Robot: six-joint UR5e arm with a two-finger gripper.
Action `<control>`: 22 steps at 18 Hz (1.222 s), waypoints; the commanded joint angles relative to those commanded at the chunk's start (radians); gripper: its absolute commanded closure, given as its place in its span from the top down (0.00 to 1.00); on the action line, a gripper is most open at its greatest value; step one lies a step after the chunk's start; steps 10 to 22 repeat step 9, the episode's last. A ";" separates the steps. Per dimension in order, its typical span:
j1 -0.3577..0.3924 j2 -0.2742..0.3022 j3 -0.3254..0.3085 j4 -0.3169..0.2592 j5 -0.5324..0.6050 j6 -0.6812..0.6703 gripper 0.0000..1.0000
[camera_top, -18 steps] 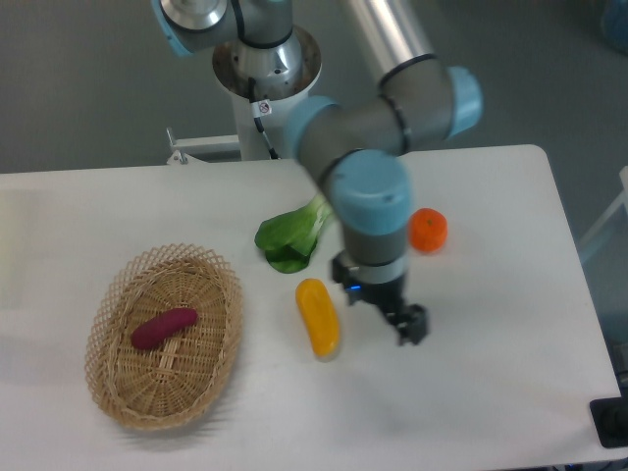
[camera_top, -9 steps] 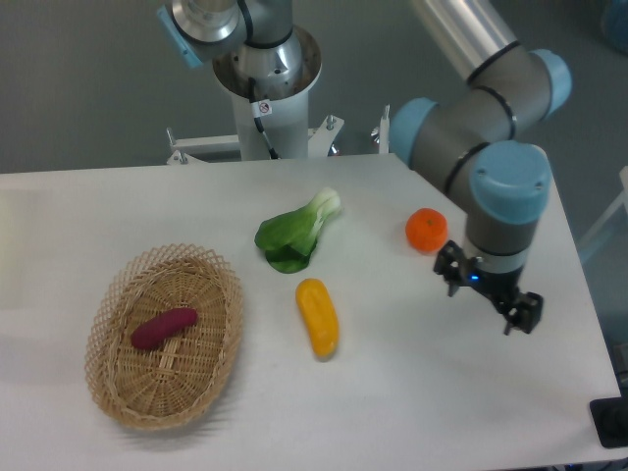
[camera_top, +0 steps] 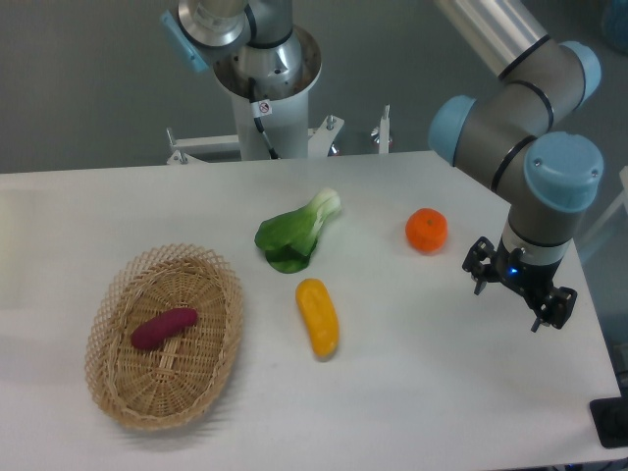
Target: Place the sweet potato in the basket
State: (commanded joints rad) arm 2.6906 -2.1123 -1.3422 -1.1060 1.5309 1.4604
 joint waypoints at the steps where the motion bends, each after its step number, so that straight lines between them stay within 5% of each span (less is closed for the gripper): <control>1: 0.000 0.000 0.000 0.000 0.000 0.000 1.00; 22: -0.002 0.002 -0.009 0.002 0.008 -0.002 1.00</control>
